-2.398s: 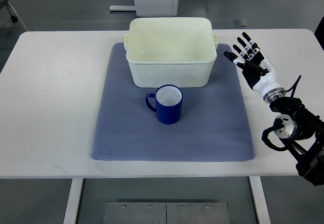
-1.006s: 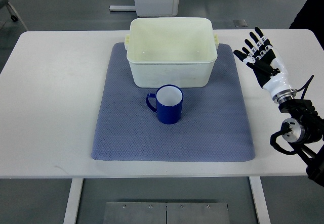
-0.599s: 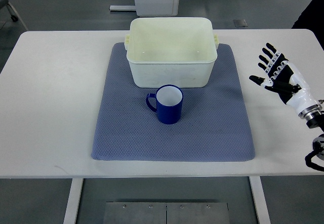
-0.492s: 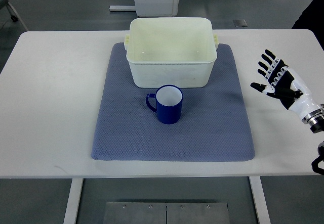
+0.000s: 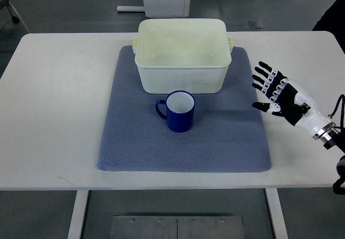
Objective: Place cup in box with right hand
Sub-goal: 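Rotate the right hand palm-inward and move it toward the blue mug, then reach the right hand around the blue mug's body, then close the right hand fingers around the blue mug, then lift the blue mug with the right hand, raising it high, then carry the blue mug over the cream tub with the right hand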
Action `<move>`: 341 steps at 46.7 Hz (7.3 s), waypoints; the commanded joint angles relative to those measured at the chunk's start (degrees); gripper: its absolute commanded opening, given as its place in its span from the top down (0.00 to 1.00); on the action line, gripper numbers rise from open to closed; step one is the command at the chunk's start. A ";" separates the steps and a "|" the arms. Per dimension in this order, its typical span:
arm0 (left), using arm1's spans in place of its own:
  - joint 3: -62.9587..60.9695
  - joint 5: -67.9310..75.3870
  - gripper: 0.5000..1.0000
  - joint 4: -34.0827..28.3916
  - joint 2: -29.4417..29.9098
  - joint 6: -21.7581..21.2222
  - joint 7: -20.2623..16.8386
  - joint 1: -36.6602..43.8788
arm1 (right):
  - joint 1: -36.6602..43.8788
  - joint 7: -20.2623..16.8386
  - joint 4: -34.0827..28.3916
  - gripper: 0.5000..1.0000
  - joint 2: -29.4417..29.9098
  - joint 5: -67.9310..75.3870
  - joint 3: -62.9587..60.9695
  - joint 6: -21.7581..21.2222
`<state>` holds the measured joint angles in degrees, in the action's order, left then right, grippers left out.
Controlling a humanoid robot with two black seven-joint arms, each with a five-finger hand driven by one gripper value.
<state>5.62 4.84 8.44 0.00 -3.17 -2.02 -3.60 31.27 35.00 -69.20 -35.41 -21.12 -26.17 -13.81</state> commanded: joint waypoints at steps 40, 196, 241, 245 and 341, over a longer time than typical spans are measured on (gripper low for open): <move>0.09 -0.01 0.00 0.00 0.00 0.00 0.00 0.00 | -1.13 0.00 -1.11 0.00 12.03 -8.32 -0.19 4.84; 0.09 -0.01 0.00 -0.09 0.00 0.00 0.00 0.00 | 1.16 0.00 14.36 0.23 33.74 -10.78 5.26 24.88; -0.08 -0.01 0.00 0.00 0.00 0.00 0.00 0.00 | 1.68 0.00 14.19 1.00 31.99 -9.99 4.47 25.67; 0.09 -0.01 0.00 0.00 0.00 0.00 0.00 0.00 | 1.77 0.00 13.13 1.00 29.53 -9.90 4.03 25.67; 0.09 -0.01 0.00 0.00 0.00 0.00 0.00 0.00 | 24.01 -3.62 15.50 1.00 19.41 -4.63 1.48 23.04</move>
<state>5.69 4.83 8.42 0.00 -3.17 -2.02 -3.59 54.26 31.42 -55.09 -17.78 -25.81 -25.26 9.23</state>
